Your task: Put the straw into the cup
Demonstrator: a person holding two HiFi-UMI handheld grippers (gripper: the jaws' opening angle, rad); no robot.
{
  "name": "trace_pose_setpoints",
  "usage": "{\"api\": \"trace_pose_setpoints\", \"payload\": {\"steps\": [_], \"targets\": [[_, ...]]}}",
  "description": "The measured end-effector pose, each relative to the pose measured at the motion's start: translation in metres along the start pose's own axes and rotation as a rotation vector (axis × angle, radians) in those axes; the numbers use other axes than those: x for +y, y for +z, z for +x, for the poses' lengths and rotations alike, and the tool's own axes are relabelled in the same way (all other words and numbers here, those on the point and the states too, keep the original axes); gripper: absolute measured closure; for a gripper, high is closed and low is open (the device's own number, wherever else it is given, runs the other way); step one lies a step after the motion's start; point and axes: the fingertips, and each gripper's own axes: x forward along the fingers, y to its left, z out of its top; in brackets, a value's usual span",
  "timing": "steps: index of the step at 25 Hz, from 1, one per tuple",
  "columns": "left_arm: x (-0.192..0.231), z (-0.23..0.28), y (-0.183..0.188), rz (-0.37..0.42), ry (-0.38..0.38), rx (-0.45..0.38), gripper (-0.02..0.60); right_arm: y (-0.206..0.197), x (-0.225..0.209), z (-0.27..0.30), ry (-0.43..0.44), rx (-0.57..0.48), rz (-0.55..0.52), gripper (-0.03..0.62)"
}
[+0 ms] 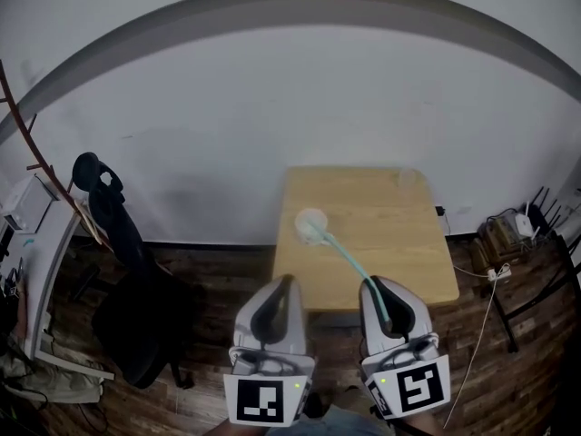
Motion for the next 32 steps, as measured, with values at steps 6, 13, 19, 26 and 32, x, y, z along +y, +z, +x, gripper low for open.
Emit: {"api": "trace_pose_setpoints", "payload": {"steps": [6, 13, 19, 26, 32], "targets": [[0.003, 0.026, -0.04, -0.009, 0.002, 0.08, 0.565, -0.032, -0.023, 0.016, -0.019, 0.062, 0.03, 0.562], [0.012, 0.064, -0.075, 0.01, 0.034, 0.141, 0.565, -0.072, -0.048, 0.051, 0.011, 0.105, 0.084, 0.562], [0.026, 0.114, -0.075, 0.071, 0.078, 0.145, 0.565, -0.078, -0.079, 0.096, 0.06, 0.096, 0.111, 0.562], [0.028, 0.154, -0.044, 0.118, 0.122, 0.042, 0.565, -0.053, -0.103, 0.131, 0.128, 0.024, 0.093, 0.562], [0.032, 0.166, -0.044, 0.102, 0.184, 0.058, 0.565, -0.046, -0.113, 0.144, 0.167, 0.003, 0.077, 0.562]]}}
